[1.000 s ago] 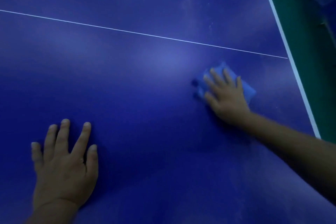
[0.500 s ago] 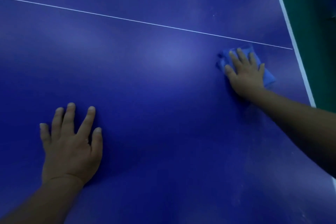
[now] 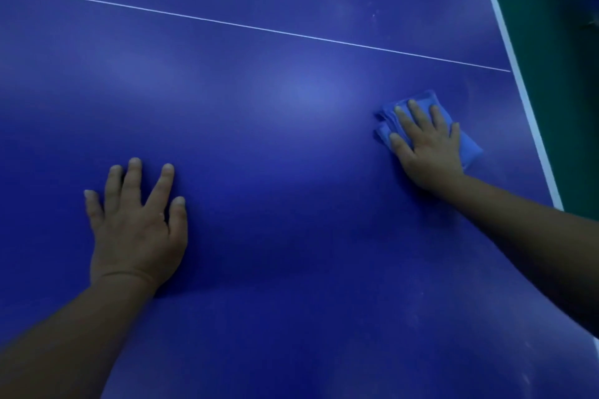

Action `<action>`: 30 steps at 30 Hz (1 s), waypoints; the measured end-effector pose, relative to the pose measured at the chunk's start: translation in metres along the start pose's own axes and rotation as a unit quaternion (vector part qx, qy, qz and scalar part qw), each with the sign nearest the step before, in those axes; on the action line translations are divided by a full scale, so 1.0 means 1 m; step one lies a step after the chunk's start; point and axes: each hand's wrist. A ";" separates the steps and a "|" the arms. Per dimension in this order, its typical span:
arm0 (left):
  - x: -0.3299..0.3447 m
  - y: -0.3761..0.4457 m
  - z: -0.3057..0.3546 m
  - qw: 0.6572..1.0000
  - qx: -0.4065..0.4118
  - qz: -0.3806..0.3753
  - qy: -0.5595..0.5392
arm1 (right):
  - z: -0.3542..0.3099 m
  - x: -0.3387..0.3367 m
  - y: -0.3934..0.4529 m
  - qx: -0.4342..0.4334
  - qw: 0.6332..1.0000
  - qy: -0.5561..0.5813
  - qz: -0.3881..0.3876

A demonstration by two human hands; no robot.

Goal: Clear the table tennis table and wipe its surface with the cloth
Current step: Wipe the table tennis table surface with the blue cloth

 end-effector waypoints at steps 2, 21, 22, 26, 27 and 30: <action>-0.001 0.000 0.000 1.000 -0.001 -0.001 -0.003 | -0.006 0.006 -0.041 -0.044 0.999 -0.011 0.002; 0.016 -0.178 0.003 0.985 0.164 0.027 -0.053 | -0.105 0.033 -0.180 -0.042 0.998 0.040 0.027; 0.020 -0.190 0.001 0.983 0.178 0.025 -0.040 | -0.109 0.036 -0.220 -0.119 0.992 0.037 0.021; 0.028 -0.203 -0.005 0.979 0.202 -0.011 0.004 | -0.070 0.031 -0.350 -0.344 0.938 0.011 -0.041; 0.028 -0.202 -0.004 0.979 0.204 -0.016 0.009 | -0.054 0.028 -0.346 -0.355 0.934 0.006 -0.044; 0.027 -0.200 -0.003 0.978 0.206 -0.015 0.018 | -0.041 0.029 -0.271 -0.201 0.979 -0.005 -0.030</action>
Point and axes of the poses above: each hand's wrist, its own y-axis towards the middle knuckle, its own x-axis out of the palm, z = x × y, and after that the axes turned 5 degrees about y, right-handed
